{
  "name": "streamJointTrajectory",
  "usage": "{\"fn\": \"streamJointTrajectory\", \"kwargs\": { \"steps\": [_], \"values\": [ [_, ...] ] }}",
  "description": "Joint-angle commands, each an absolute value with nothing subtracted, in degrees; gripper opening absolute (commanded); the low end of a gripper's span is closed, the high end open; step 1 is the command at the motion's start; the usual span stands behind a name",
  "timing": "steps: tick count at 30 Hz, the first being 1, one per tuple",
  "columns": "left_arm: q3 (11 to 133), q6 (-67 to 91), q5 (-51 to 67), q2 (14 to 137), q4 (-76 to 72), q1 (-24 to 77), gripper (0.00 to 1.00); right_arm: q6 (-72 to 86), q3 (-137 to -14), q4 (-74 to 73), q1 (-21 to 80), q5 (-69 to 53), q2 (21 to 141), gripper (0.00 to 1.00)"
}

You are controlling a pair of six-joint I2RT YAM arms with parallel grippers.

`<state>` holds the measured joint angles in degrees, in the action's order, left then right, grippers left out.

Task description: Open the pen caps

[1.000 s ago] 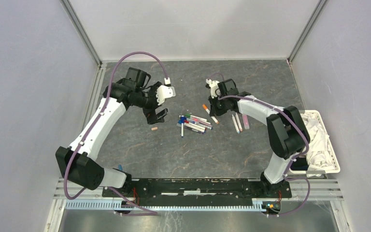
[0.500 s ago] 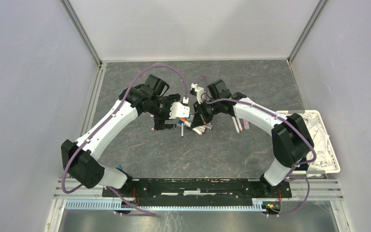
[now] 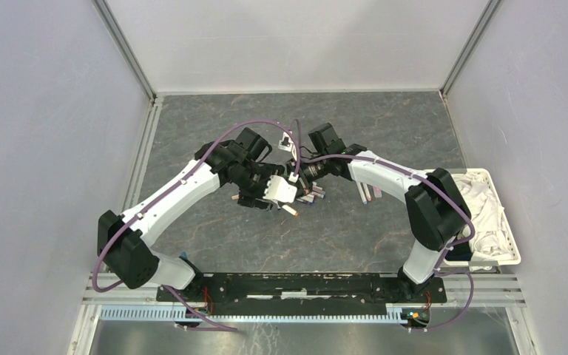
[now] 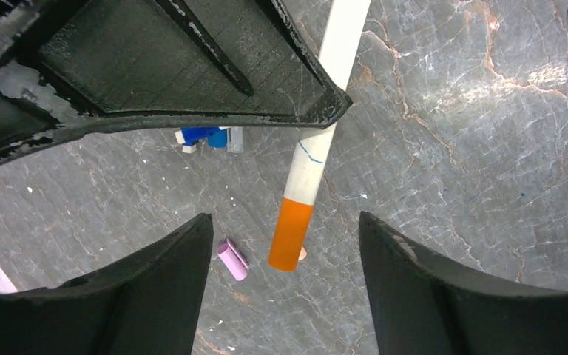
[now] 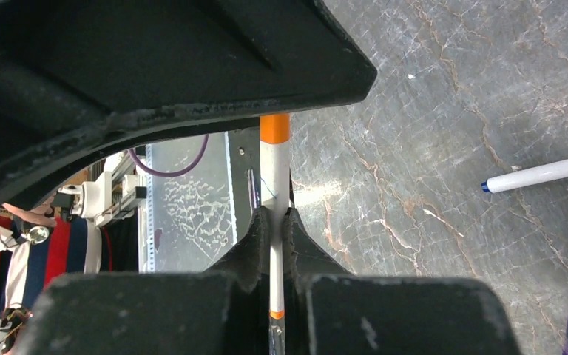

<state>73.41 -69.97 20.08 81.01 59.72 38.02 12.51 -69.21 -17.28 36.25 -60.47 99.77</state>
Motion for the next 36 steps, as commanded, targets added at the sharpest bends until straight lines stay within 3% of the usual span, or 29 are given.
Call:
{"fn": "streamJointTrajectory", "kwargs": {
  "steps": [1,6,11,14,16,17,19,23,27,34,36],
  "values": [
    [73.7,-74.6,18.5,81.8,59.9,38.6,0.74,11.4,-72.4,-17.1,36.5,-63.5,100.9,0.0],
    [72.0,-76.1,16.4,81.8,60.3,39.1,0.46,10.8,-72.9,-17.3,36.5,-63.7,101.6,0.0],
    [70.4,-75.7,17.5,81.0,60.5,39.3,0.41,12.9,-72.3,-14.7,36.6,-64.6,101.7,0.0],
    [70.8,-74.8,18.5,80.9,61.2,39.9,0.27,13.9,-72.2,-13.7,36.6,-64.4,102.4,0.0],
    [71.2,-73.8,18.7,80.9,61.3,40.2,0.08,14.6,-72.1,-13.1,36.9,-63.5,102.7,0.18],
    [71.4,-73.6,18.9,80.9,61.2,40.2,0.04,15.2,-71.8,-12.4,37.0,-63.3,102.9,0.24],
    [71.7,-73.2,19.2,80.9,61.4,40.3,0.02,16.5,-71.8,-11.0,37.5,-62.9,103.3,0.37],
    [71.8,-72.6,18.8,80.7,61.5,40.3,0.02,17.8,-72.3,-9.3,38.4,-62.8,104.1,0.41],
    [72.1,-72.0,18.2,80.4,61.4,40.3,0.02,18.0,-72.6,-9.1,38.7,-62.5,104.6,0.36],
    [73.1,-73.7,14.9,80.8,61.2,36.6,0.02,9.4,-72.6,-18.2,38.3,-60.7,102.9,0.01],
    [75.0,-75.1,15.7,82.0,62.6,32.9,0.02,7.2,-71.4,-20.0,37.8,-59.5,101.9,0.0]
  ]
}}
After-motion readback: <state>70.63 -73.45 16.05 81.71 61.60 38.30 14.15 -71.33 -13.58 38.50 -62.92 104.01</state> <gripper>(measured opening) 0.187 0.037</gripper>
